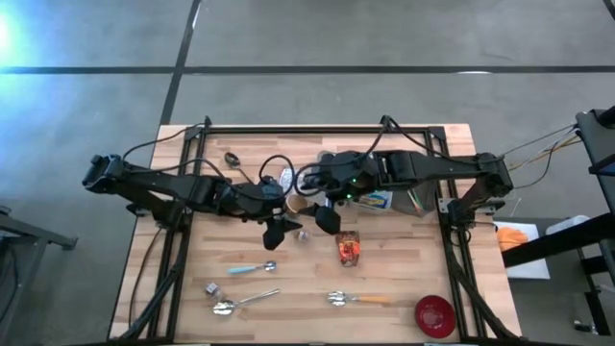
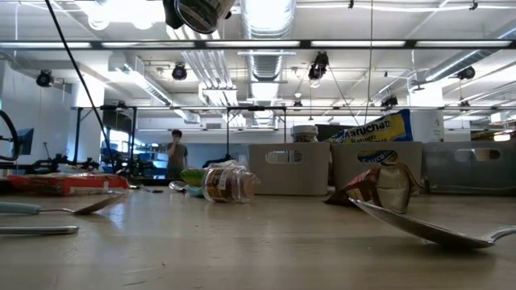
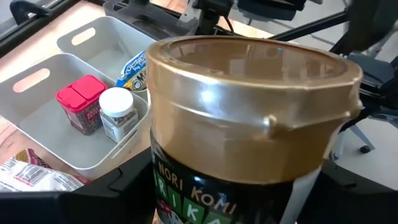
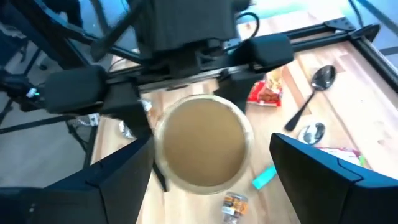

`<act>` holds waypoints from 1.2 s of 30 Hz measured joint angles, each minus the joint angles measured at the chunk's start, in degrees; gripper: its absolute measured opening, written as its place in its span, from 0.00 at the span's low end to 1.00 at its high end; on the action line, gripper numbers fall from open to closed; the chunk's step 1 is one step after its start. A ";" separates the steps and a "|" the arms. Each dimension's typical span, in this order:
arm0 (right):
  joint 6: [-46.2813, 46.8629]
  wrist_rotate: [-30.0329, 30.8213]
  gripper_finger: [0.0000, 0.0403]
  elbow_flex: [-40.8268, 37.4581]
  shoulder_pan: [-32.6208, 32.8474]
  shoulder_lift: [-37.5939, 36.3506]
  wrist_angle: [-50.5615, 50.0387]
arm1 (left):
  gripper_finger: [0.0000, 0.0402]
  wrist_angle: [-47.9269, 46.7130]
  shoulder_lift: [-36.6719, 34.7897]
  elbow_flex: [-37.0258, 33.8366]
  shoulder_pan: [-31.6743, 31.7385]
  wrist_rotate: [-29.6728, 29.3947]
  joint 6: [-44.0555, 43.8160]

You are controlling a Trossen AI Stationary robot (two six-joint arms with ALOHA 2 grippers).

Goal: Pick & Place Food Item
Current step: Put the gold seasoning bottle into the left gray bin

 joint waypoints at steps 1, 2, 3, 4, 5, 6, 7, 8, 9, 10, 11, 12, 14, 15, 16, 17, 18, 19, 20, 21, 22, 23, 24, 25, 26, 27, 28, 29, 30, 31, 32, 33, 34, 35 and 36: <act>0.08 -0.15 0.79 0.00 0.02 -0.03 0.04 | 0.68 -0.04 0.00 0.00 0.00 0.01 0.05; 0.12 -0.23 0.79 0.00 0.10 -0.09 0.02 | 0.68 -0.17 0.00 0.00 0.00 0.01 0.21; 0.12 -0.36 0.79 0.00 0.14 -0.15 0.00 | 0.68 -0.20 0.00 0.00 0.00 0.00 0.44; 0.12 -0.34 0.79 -0.02 0.20 -0.15 0.02 | 0.68 -0.16 0.00 0.00 0.00 -0.02 0.58; -0.04 -0.34 0.79 -0.02 0.21 -0.20 0.00 | 0.68 -0.22 0.00 0.00 0.00 0.00 0.62; -0.25 -0.29 0.79 -0.02 0.20 -0.22 0.00 | 0.68 -0.30 0.00 0.00 0.00 0.01 0.62; -0.41 -0.30 0.79 -0.02 0.19 -0.25 -0.03 | 0.68 -0.34 0.00 0.00 0.00 0.01 0.62; -0.57 -0.29 0.79 -0.02 0.17 -0.26 -0.12 | 0.68 -0.35 0.00 0.00 0.00 0.01 0.63; -0.85 -0.15 0.79 -0.02 0.17 -0.26 -0.29 | 0.68 -0.35 0.00 0.00 0.00 0.01 0.62; -0.99 -0.02 0.79 -0.02 0.17 -0.27 -0.33 | 0.68 -0.35 0.00 0.00 0.00 0.01 0.62; -0.97 0.06 0.79 -0.02 0.17 -0.26 -0.35 | 0.68 -0.35 0.00 0.00 0.00 0.01 0.62; -0.93 0.10 0.79 -0.02 0.17 -0.26 -0.42 | 0.68 -0.38 0.00 0.00 0.00 0.01 0.62; -0.98 0.10 0.79 -0.02 0.17 -0.31 -0.39 | 0.68 -0.40 0.00 0.00 0.00 0.01 0.62; -1.14 0.08 0.80 -0.02 0.17 -0.33 -0.43 | 0.68 -0.40 0.00 0.00 0.00 0.01 0.62; -1.27 -0.01 0.81 -0.02 0.17 -0.33 -0.50 | 0.68 -0.40 0.00 0.00 0.00 0.03 0.62; -1.34 -0.18 0.82 -0.02 0.17 -0.33 -0.75 | 0.68 -0.41 0.00 0.00 0.00 0.03 0.62; -1.35 -0.63 0.84 -0.02 0.17 -0.33 -1.17 | 0.68 -0.44 0.00 0.00 0.00 0.03 0.62; -1.58 -1.24 0.87 -0.03 0.17 -0.33 -1.58 | 0.68 -0.43 0.00 0.00 0.00 0.03 0.62; -1.67 -1.38 0.90 -0.04 0.17 -0.33 -1.77 | 0.68 -0.42 0.00 0.00 0.00 0.03 0.62; -1.67 -1.36 0.92 -0.04 0.17 -0.33 -1.73 | 0.68 -0.42 0.00 0.00 0.00 0.03 0.62; -1.95 -1.38 0.95 -0.10 0.19 -0.33 -1.62 | 0.68 -0.43 0.00 0.00 0.00 0.03 0.62; -2.31 -1.39 0.97 -0.15 0.19 -0.35 -1.64 | 0.68 -0.44 0.00 0.00 0.00 0.05 0.62; -2.58 -1.40 0.98 -0.15 0.19 -0.35 -1.60 | 0.68 -0.44 0.00 0.00 0.00 0.05 0.62; -2.60 -1.39 0.99 -0.20 0.19 -0.35 -1.51 | 0.68 -0.42 0.00 0.00 0.00 0.15 0.62; -2.29 -1.39 0.99 -0.24 0.18 -0.35 -1.49 | 0.68 -0.42 0.00 0.00 0.00 0.30 0.60; -1.94 -1.40 0.98 -0.26 0.17 -0.35 -1.50 | 0.68 -0.42 0.00 0.00 0.00 0.52 0.61; -1.96 -1.39 0.98 -0.26 0.17 -0.35 -1.47 | 0.68 -0.42 0.00 0.00 0.00 0.70 0.61; -1.98 -1.39 0.98 -0.26 0.17 -0.35 -1.49 | 0.68 -0.40 0.00 0.00 0.00 0.87 0.61; -2.10 -1.39 0.98 -0.26 0.17 -0.35 -1.42 | 0.68 -0.36 0.00 0.00 0.00 1.07 0.61; -2.50 -1.39 0.98 -0.26 0.17 -0.35 -1.23 | 0.68 -0.27 0.00 0.00 0.00 1.12 0.60; -2.66 -1.39 0.98 -0.26 0.17 -0.35 -1.02 | 0.68 -0.12 0.00 0.00 0.00 1.15 0.60; -2.65 -1.39 0.98 -0.26 0.17 -0.09 -0.67 | 0.68 0.01 0.00 0.00 0.00 1.21 0.60; -2.63 -1.58 0.98 -0.26 0.15 0.13 -0.06 | 0.68 0.05 0.00 0.00 0.00 1.28 0.60; -2.61 -2.29 0.98 -0.27 0.06 0.22 0.08 | 0.68 0.09 0.00 0.00 0.00 1.30 0.60; -2.63 -3.15 0.98 -0.32 0.03 0.32 0.02 | 0.68 0.26 0.00 0.00 0.00 1.34 0.60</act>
